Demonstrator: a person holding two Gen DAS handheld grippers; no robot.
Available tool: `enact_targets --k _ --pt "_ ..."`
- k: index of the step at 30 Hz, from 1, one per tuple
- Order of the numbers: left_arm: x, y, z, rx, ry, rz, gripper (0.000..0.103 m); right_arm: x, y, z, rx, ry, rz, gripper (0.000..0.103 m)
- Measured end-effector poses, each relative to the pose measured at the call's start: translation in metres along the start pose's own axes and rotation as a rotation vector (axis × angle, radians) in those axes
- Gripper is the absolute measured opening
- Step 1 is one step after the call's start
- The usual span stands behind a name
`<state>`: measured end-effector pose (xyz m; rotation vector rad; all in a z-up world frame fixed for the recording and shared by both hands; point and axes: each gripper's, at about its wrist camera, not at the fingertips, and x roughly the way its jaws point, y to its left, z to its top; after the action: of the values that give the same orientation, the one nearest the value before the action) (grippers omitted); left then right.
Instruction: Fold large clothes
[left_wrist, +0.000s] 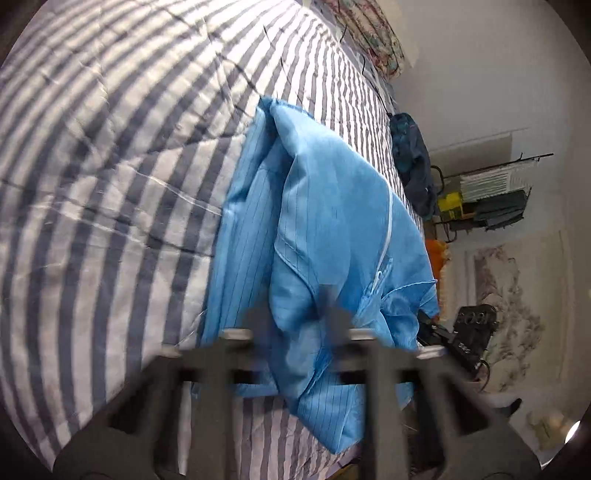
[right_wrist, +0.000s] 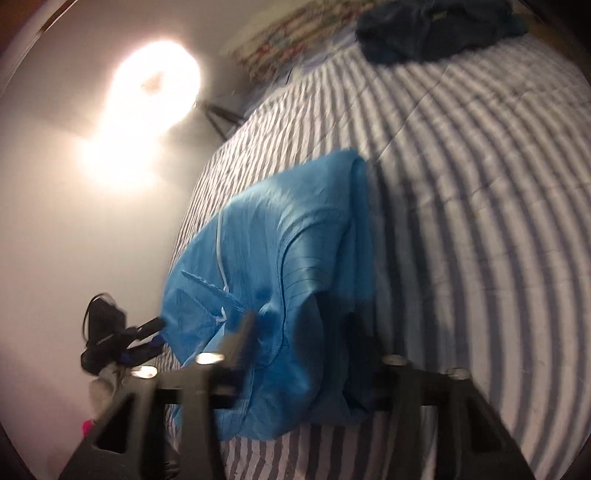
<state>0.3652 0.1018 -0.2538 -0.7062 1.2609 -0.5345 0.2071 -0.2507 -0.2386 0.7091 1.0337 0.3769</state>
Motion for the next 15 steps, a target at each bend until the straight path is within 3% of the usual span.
enact_targets --k 2,3,6,10,11,13,15 --pt "0.002 -0.002 0.001 0.023 0.001 -0.008 0.002 0.009 -0.001 0.003 0.007 0.028 0.025 0.009" --pt "-0.001 -0.004 0.000 0.027 -0.003 -0.024 0.002 0.011 -0.003 0.003 0.030 0.042 0.063 0.004" --pt "-0.017 -0.013 0.000 0.042 -0.020 -0.059 0.001 0.004 -0.007 0.002 0.119 0.047 0.212 0.001" --pt "-0.011 0.004 -0.005 0.054 -0.002 0.091 0.001 -0.009 -0.010 -0.010 0.110 0.043 0.335 0.000" --pt "-0.004 0.012 -0.006 0.027 0.017 0.102 0.001 -0.001 -0.018 -0.015 0.136 0.074 0.312 0.000" --pt "0.006 0.015 -0.009 0.038 0.029 0.138 0.001 0.016 -0.033 -0.022 0.151 0.125 0.173 0.000" --pt "0.007 0.008 -0.010 0.077 0.013 0.171 0.001 0.026 -0.042 -0.026 0.176 0.141 0.138 0.000"
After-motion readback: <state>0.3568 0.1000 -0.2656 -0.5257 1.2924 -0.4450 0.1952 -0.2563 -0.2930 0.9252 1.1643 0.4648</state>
